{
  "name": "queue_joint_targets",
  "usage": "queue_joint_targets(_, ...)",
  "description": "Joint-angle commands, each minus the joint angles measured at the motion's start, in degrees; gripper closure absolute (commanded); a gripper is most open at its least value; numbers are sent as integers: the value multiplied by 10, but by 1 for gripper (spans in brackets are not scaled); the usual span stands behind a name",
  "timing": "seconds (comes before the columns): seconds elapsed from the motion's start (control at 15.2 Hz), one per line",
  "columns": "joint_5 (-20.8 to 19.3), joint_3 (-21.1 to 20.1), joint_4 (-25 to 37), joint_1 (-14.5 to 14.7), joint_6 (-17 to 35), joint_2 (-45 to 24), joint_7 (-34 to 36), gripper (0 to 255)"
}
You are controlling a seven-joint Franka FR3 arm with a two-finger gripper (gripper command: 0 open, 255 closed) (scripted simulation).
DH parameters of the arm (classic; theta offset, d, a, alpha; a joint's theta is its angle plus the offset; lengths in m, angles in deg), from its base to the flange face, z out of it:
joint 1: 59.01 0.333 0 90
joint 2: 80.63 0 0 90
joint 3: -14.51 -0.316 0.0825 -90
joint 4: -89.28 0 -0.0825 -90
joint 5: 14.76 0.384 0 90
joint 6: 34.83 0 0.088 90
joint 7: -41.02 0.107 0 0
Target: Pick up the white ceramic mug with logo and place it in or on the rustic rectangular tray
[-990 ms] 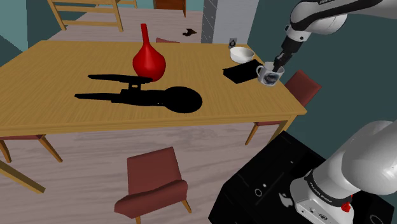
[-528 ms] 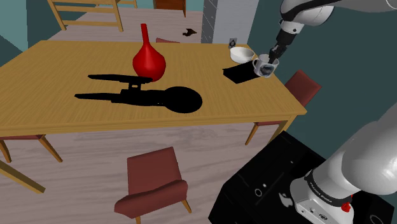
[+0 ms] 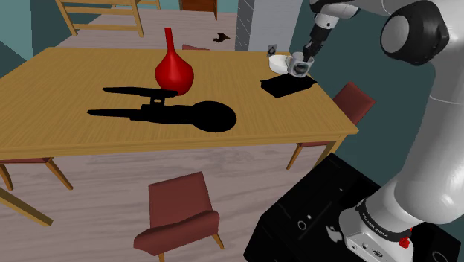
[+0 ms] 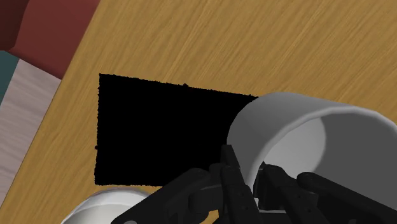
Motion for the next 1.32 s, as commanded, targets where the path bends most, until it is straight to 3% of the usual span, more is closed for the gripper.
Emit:
queue_joint_targets(0.0, 24, -9, 87, -28, -33, -60, -4, 255)
queue_joint_targets(0.13, 45, -20, 193, -63, -75, -125, 2, 255)
queue_joint_targets(0.26, 65, -36, 339, -110, -132, -208, 19, 255)
queue_joint_targets(1.25, 70, -38, 207, -81, -15, -202, -9, 255)
